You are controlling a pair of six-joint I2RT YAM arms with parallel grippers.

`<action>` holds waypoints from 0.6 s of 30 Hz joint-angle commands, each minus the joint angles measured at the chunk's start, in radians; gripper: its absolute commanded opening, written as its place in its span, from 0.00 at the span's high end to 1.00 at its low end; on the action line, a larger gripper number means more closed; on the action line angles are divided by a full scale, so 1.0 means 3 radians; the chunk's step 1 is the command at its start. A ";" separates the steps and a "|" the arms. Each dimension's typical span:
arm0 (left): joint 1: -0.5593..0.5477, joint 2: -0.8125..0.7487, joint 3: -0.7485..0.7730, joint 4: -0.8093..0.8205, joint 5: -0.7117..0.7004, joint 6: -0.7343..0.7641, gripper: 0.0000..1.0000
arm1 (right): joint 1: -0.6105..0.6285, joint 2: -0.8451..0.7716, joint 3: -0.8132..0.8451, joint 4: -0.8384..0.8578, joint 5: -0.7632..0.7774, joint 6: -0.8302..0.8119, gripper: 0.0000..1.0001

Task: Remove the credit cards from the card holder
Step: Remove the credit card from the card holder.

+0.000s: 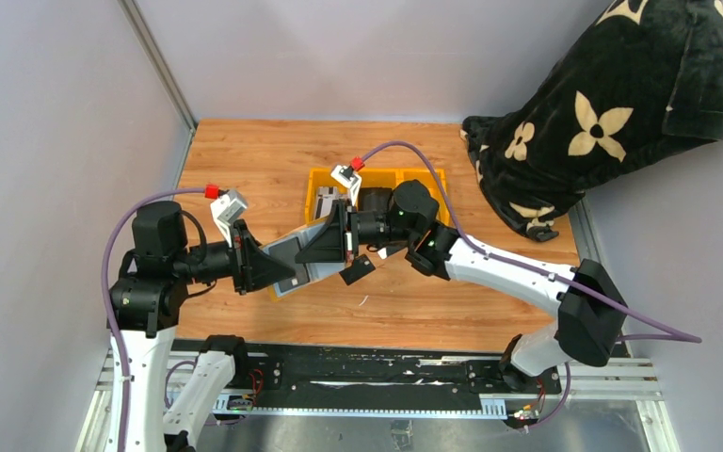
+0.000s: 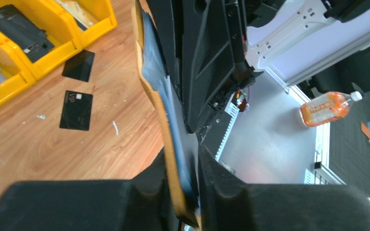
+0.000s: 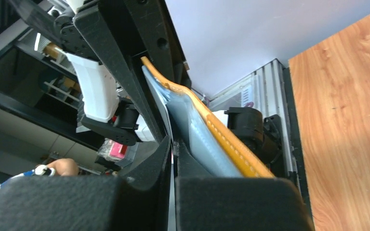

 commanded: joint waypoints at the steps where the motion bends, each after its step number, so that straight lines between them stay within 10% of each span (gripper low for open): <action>1: -0.0019 -0.0049 0.0038 -0.0002 0.0640 -0.0075 0.74 | 0.0011 0.0038 -0.0188 0.0594 0.0014 0.0343 1.00; 18: -0.0019 0.0090 0.0077 -0.0012 0.1022 -0.0215 0.79 | -0.0065 -0.0222 -0.0587 0.1045 0.0013 0.0605 0.99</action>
